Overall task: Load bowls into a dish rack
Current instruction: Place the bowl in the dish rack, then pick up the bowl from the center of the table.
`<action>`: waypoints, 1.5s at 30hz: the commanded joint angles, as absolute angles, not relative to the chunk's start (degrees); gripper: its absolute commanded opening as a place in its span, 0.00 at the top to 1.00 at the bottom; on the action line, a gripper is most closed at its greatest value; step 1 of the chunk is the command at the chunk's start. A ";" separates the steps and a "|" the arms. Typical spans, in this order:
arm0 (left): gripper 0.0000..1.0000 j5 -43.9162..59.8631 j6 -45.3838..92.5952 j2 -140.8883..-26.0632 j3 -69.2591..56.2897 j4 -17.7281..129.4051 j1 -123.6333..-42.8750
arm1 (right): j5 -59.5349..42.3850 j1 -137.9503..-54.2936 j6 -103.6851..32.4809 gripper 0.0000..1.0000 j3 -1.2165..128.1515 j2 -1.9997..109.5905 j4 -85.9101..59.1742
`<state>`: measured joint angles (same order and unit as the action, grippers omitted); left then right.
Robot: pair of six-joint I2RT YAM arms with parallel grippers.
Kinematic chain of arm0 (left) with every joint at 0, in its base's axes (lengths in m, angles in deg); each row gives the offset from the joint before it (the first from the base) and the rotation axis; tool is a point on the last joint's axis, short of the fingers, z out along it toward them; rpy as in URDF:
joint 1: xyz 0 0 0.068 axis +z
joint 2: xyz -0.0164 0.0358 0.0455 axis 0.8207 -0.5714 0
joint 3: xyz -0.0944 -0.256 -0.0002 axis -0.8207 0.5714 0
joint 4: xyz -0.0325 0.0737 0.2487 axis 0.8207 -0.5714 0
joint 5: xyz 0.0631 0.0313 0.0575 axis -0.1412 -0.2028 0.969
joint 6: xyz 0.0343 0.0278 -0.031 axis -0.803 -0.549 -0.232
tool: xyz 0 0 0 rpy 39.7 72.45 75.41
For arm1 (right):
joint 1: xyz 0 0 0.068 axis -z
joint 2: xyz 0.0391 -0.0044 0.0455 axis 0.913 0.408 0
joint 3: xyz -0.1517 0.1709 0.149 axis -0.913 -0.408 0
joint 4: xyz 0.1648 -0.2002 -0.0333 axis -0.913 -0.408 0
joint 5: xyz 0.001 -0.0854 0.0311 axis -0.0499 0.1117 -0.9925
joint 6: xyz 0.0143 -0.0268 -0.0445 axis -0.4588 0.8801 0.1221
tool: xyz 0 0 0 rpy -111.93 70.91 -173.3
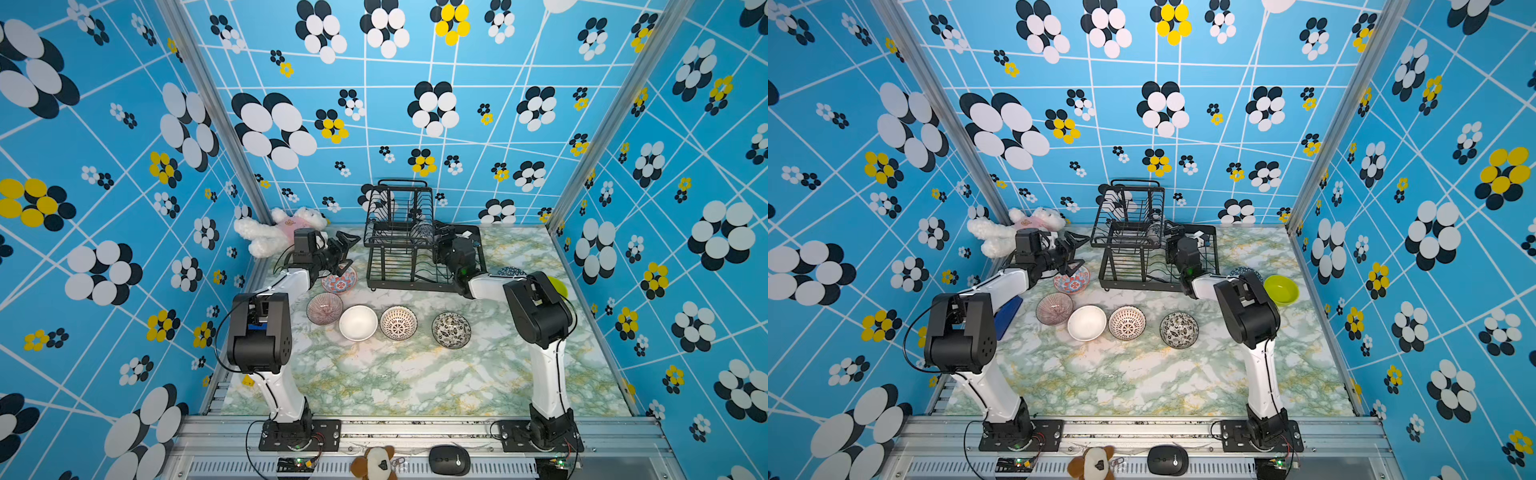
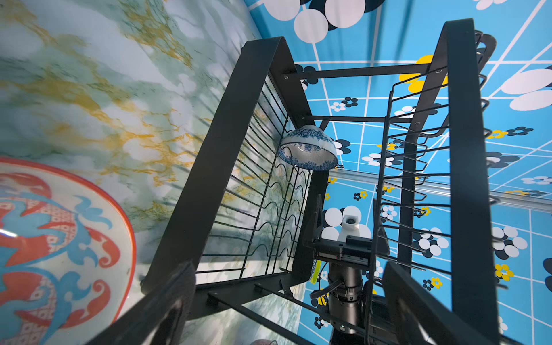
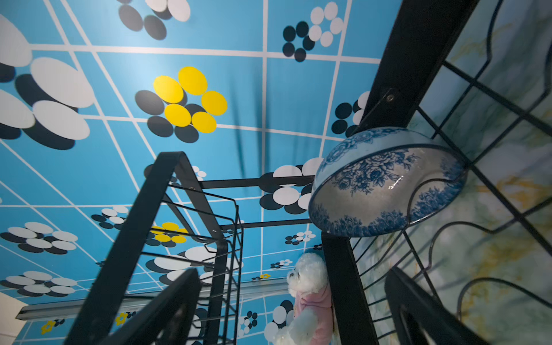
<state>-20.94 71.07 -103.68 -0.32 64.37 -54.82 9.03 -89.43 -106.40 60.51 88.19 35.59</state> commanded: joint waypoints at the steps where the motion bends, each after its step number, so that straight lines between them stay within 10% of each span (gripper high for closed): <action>1: 0.01 -20.55 68.79 -103.24 -2.08 62.67 -54.04 | 8.33 -88.36 -103.13 0.01 57.44 82.86 37.00; 17: 0.01 -10.38 60.10 -85.20 -0.28 51.76 -51.76 | 7.94 -84.11 -73.67 0.01 43.46 53.42 -2.81; 30: 0.01 7.24 49.92 -62.41 20.10 52.16 -79.94 | 16.77 -89.68 -56.06 0.02 32.03 38.73 -29.51; 45: 0.01 12.78 43.56 -73.82 19.42 56.23 -101.09 | 15.57 -96.59 -54.15 0.39 27.93 41.51 -32.27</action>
